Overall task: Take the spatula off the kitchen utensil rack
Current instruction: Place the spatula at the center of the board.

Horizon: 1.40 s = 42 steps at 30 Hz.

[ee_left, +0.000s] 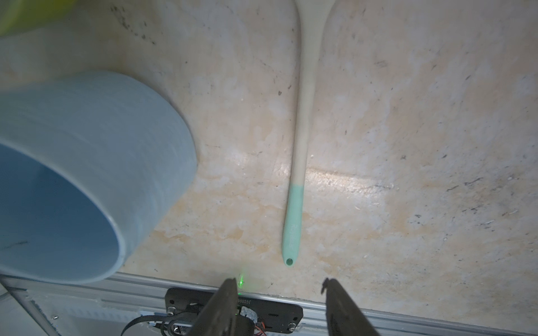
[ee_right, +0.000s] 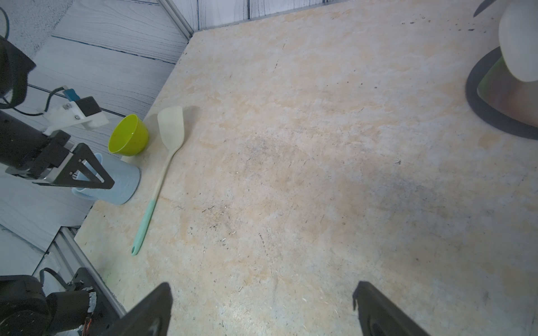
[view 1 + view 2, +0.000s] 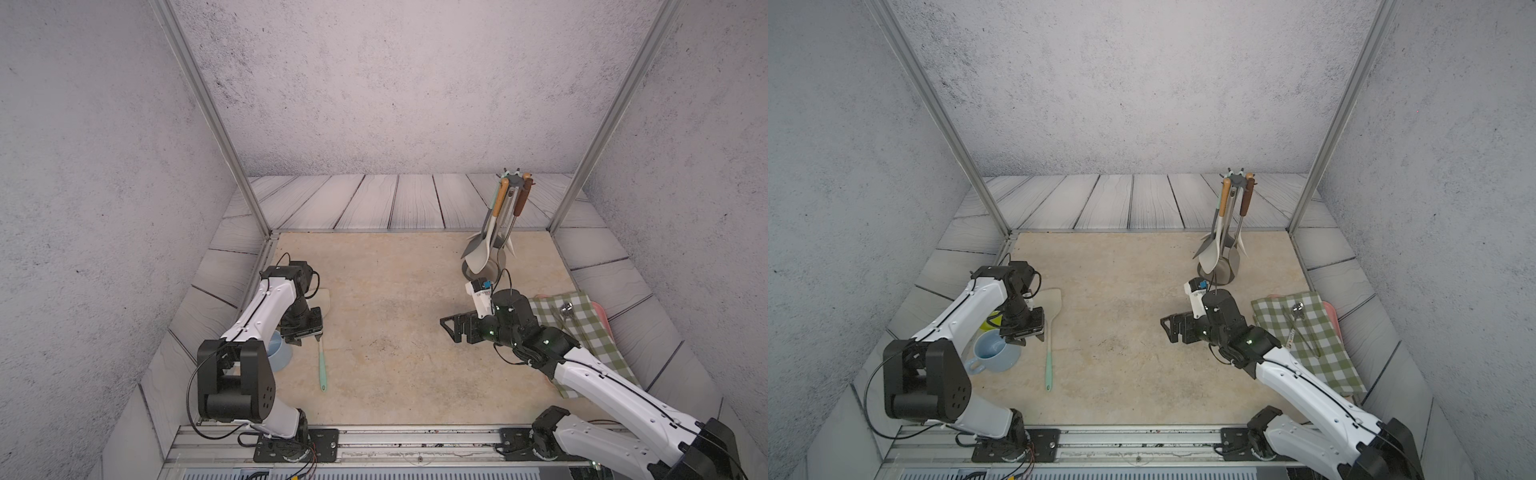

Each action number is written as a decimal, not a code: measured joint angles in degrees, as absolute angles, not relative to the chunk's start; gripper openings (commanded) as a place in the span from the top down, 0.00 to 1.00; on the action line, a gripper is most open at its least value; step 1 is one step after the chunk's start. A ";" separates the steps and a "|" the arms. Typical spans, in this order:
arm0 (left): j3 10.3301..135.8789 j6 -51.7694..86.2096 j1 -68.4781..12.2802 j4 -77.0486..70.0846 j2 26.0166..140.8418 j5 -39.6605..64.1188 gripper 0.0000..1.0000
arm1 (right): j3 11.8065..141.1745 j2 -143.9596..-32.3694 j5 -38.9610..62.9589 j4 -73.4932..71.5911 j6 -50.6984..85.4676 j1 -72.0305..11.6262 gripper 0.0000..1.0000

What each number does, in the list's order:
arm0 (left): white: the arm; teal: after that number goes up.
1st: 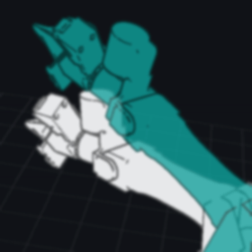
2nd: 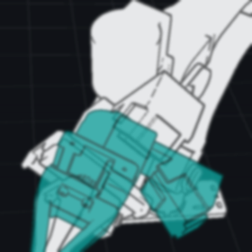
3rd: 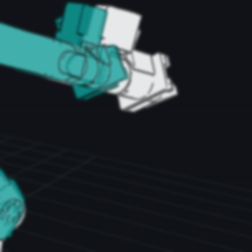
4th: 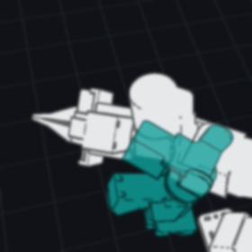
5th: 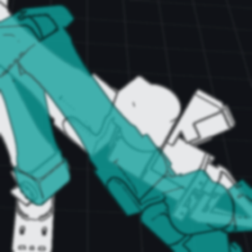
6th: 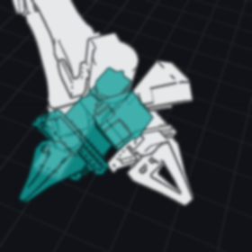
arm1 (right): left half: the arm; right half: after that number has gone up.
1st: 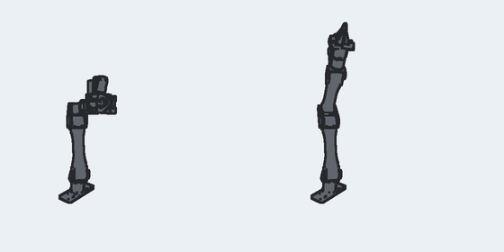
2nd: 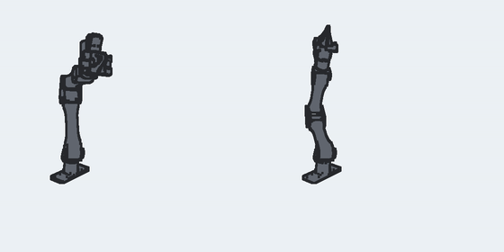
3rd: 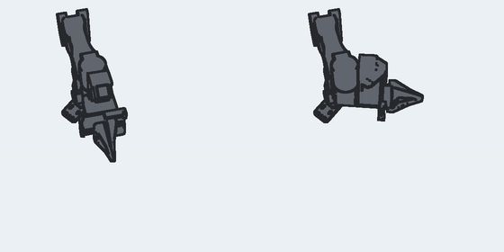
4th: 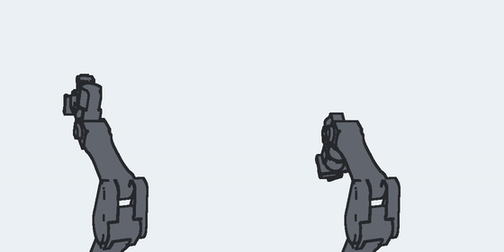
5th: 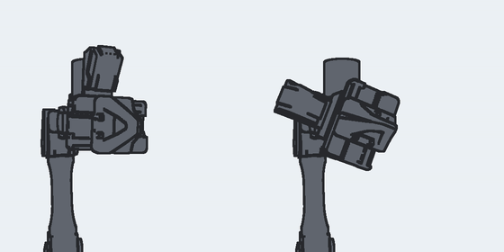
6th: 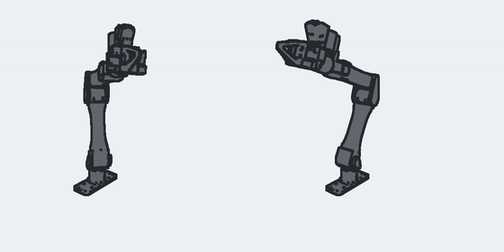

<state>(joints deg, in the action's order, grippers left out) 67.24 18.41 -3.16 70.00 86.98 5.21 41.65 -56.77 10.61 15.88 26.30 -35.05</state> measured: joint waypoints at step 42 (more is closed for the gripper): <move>44.69 39.46 -7.27 38.35 86.50 8.19 0.44 | 40.73 -58.70 13.23 13.17 26.28 -34.52 0.01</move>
